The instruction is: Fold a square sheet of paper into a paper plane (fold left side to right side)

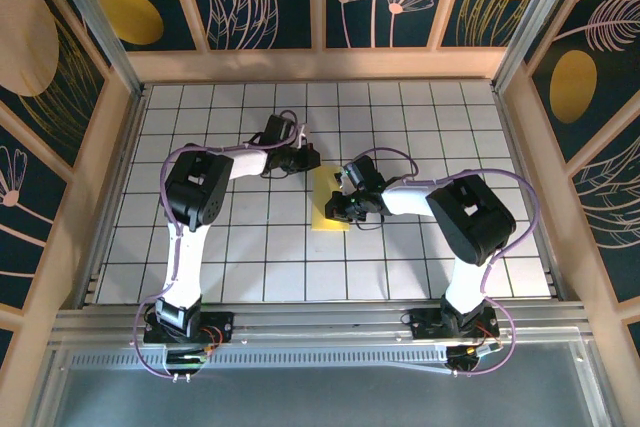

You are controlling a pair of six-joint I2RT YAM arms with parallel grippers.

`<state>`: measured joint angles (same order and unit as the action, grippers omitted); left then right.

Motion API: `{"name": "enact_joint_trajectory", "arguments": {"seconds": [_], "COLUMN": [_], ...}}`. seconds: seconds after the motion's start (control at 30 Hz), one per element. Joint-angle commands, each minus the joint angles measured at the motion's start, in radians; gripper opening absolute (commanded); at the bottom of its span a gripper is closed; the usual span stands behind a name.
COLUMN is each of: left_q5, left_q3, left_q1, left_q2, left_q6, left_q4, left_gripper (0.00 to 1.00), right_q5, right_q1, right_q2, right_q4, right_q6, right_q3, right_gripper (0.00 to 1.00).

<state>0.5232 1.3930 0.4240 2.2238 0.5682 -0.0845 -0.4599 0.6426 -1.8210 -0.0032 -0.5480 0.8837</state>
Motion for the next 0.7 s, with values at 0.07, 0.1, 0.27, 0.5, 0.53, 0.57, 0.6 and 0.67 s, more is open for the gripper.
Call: {"name": "enact_joint_trajectory", "arguments": {"seconds": [0.07,0.1,0.27,0.5,0.53,0.57,0.6,0.67], "left_q5": [-0.158,-0.156,-0.156,-0.119,-0.107,-0.095,-0.080,-0.057], "left_q3": [0.031,0.031,-0.001,-0.201,-0.239,-0.276,-0.306,-0.352], "left_q1": [-0.043,-0.043,-0.044,-0.040,-0.035,-0.028,-0.018,0.010], "left_q2": [0.068,0.064,-0.002,-0.229,-0.257,-0.287,-0.310,-0.339], "left_q6": [-0.051,-0.052,-0.063,-0.031,-0.021,-0.008,0.003,0.025], "left_q4": [0.028,0.029,0.031,-0.010,-0.022,-0.034,-0.041,-0.051], "left_gripper": [0.00,0.00,0.00,0.00,0.00,0.00,0.00,0.00], "right_q5": [0.125,0.123,0.110,0.113,0.113,0.113,0.112,0.110], "right_q1": [-0.001,0.000,0.000,0.000,0.000,0.000,0.000,-0.001], "right_q2": [-0.072,-0.072,-0.063,-0.055,-0.055,-0.054,-0.055,-0.057], "right_q4": [-0.195,-0.195,-0.179,-0.176,-0.176,-0.175,-0.175,-0.175], "right_q6": [0.026,0.025,0.016,0.014,0.014,0.014,0.016,0.017], "right_q3": [-0.066,-0.067,-0.065,-0.057,-0.057,-0.056,-0.055,-0.053], "right_gripper": [0.00,0.00,0.00,0.00,0.00,0.00,0.00,0.00]}}
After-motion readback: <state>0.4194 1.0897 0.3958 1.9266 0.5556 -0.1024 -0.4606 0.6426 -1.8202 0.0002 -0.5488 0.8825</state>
